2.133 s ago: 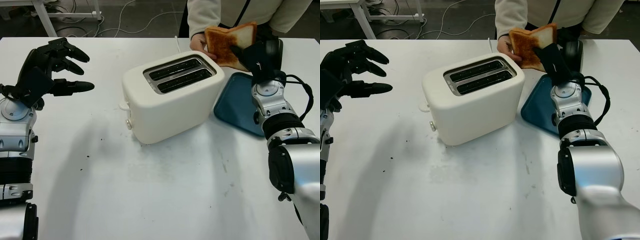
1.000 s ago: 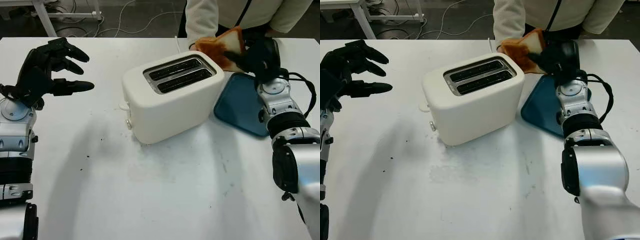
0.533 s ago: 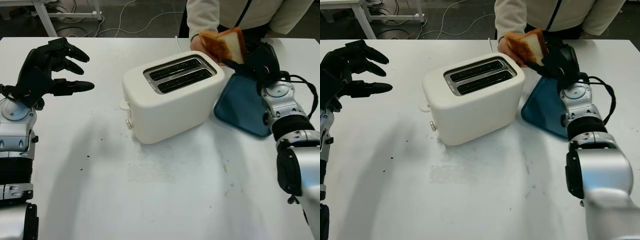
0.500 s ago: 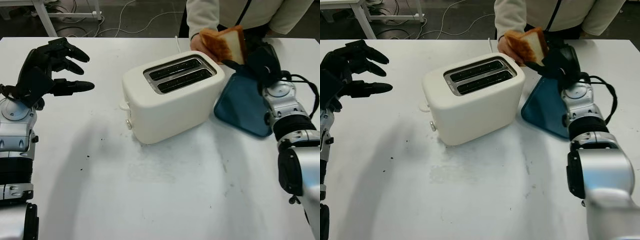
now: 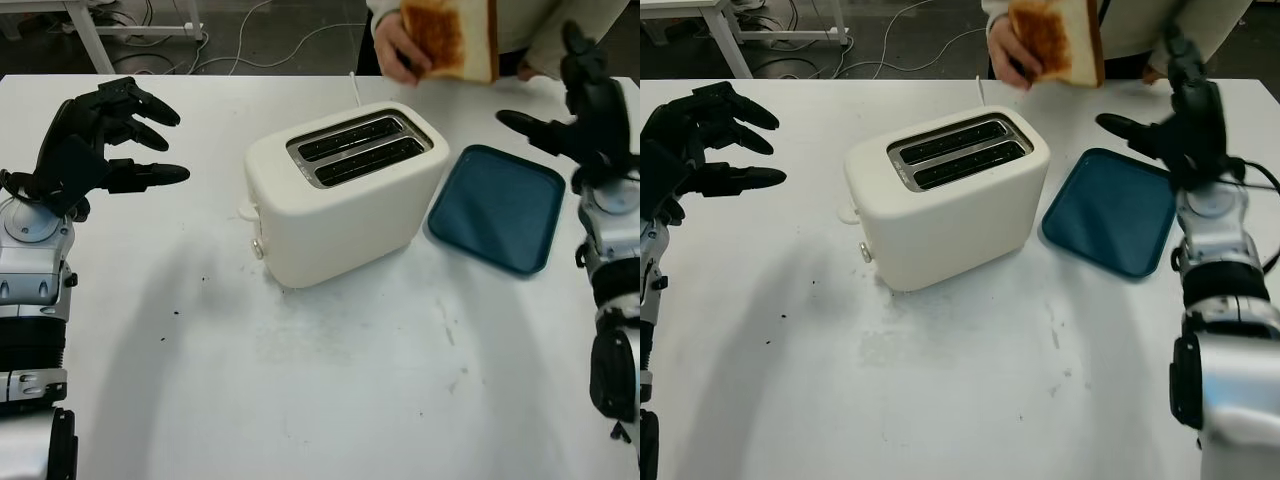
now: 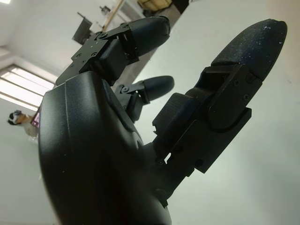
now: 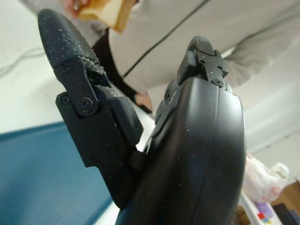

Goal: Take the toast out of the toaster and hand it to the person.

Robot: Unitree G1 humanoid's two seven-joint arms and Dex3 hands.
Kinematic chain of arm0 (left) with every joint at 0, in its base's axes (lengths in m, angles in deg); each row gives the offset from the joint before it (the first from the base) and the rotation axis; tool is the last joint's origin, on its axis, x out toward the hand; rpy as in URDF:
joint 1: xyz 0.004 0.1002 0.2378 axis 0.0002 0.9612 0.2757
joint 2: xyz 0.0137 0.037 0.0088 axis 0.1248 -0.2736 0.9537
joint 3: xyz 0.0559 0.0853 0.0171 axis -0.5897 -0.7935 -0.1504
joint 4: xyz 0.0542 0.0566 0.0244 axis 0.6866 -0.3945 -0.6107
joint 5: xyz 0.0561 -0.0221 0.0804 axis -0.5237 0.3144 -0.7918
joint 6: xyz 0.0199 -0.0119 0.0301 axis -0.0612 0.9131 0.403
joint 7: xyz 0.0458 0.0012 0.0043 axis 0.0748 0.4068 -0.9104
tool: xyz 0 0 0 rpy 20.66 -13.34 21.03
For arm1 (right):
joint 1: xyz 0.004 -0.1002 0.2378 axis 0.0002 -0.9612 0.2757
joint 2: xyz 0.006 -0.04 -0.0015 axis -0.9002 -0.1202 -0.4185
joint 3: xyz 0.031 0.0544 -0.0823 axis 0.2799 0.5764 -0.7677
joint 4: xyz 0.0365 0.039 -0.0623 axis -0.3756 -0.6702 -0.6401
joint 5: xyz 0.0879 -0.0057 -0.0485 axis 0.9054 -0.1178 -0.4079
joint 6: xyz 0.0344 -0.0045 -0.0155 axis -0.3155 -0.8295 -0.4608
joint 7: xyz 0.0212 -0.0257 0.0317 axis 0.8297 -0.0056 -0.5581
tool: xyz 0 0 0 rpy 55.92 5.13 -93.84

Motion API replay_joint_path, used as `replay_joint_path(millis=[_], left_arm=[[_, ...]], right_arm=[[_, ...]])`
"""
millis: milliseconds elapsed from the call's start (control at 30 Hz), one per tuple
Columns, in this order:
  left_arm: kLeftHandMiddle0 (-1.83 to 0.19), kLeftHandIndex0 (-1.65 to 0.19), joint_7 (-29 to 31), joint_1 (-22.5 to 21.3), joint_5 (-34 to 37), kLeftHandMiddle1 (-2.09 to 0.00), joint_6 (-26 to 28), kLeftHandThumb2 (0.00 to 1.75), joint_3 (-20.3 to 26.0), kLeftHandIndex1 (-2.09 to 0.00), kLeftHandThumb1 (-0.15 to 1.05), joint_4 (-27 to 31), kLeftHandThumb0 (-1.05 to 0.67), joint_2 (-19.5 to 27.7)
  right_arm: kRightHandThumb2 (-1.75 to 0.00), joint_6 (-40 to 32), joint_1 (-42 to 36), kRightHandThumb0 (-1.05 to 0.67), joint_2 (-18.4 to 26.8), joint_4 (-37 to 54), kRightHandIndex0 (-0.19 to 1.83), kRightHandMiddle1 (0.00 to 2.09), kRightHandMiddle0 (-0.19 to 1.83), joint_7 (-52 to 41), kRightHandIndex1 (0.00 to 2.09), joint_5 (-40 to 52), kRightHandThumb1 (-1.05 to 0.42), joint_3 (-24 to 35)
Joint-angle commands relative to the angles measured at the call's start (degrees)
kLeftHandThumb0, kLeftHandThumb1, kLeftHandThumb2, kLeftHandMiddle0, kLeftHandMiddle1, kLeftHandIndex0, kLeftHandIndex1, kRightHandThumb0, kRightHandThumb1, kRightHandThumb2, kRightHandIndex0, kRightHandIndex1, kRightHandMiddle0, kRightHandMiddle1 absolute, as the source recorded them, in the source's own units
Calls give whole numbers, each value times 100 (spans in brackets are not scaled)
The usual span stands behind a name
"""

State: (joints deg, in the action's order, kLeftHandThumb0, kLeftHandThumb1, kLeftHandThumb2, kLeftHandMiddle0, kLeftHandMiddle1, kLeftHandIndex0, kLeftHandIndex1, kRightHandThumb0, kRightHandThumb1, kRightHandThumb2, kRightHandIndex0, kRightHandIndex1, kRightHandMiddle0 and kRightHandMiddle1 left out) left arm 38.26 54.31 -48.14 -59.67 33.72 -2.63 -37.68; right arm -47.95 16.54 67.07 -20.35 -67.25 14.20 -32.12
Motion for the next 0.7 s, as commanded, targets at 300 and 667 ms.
replay_joint_path(millis=[300, 667], left_arm=[[-48, -54, -270, 1021, 423, -123, 702, 0, 513, -105, 53, 1340, -105, -261], [-24, -29, -687, 2306, 546, -153, 1149, 1, 678, -136, 54, 3019, -105, -977]], right_arm=[[-1, -162, -2994, -90, -1077, 4085, 6, 4, 9, -419, 3, 1210, -75, 136], [0, -947, -4732, -75, -2177, 6009, 15, 6, 19, -765, 8, 1577, -77, -680]])
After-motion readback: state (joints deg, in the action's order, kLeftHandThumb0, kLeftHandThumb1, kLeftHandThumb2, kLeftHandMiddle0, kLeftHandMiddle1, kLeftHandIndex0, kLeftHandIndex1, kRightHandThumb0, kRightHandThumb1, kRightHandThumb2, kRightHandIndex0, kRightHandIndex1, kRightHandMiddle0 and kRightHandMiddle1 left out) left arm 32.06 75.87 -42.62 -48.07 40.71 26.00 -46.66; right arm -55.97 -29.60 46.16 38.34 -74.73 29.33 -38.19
